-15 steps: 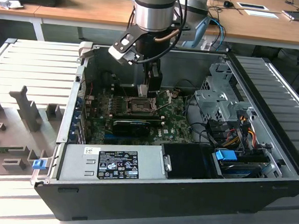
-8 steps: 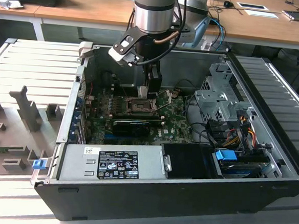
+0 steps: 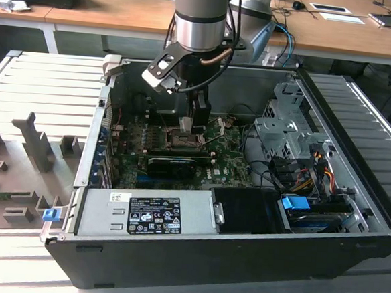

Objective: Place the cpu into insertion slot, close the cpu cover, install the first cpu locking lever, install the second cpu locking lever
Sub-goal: 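Place the cpu into insertion slot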

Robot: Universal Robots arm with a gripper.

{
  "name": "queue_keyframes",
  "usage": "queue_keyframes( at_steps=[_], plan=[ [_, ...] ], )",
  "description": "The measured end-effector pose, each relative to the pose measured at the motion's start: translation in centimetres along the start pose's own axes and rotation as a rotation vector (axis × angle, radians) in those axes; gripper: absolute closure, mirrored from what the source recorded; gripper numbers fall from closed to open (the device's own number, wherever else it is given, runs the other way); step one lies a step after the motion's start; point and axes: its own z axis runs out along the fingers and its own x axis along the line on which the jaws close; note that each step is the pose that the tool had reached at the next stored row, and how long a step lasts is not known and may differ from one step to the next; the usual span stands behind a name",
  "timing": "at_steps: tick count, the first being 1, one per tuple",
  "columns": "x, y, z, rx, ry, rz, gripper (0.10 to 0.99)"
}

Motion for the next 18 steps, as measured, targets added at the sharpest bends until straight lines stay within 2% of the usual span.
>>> queue_keyframes(
  at_steps=[1, 3, 10, 14, 18],
  plan=[
    [0.02, -0.02, 0.4, 0.0, -0.0021, 0.027, 0.557],
    [0.16, -0.04, 0.76, 0.0, -0.0032, 0.04, 0.557],
    [1.41, -0.51, 2.73, -0.001, -0.0016, 0.02, 0.557],
    [2.28, -0.5, 3.05, -0.001, -0.0017, 0.02, 0.557],
    [2.46, -1.03, 3.77, -0.001, -0.0016, 0.02, 0.557]
  ],
)
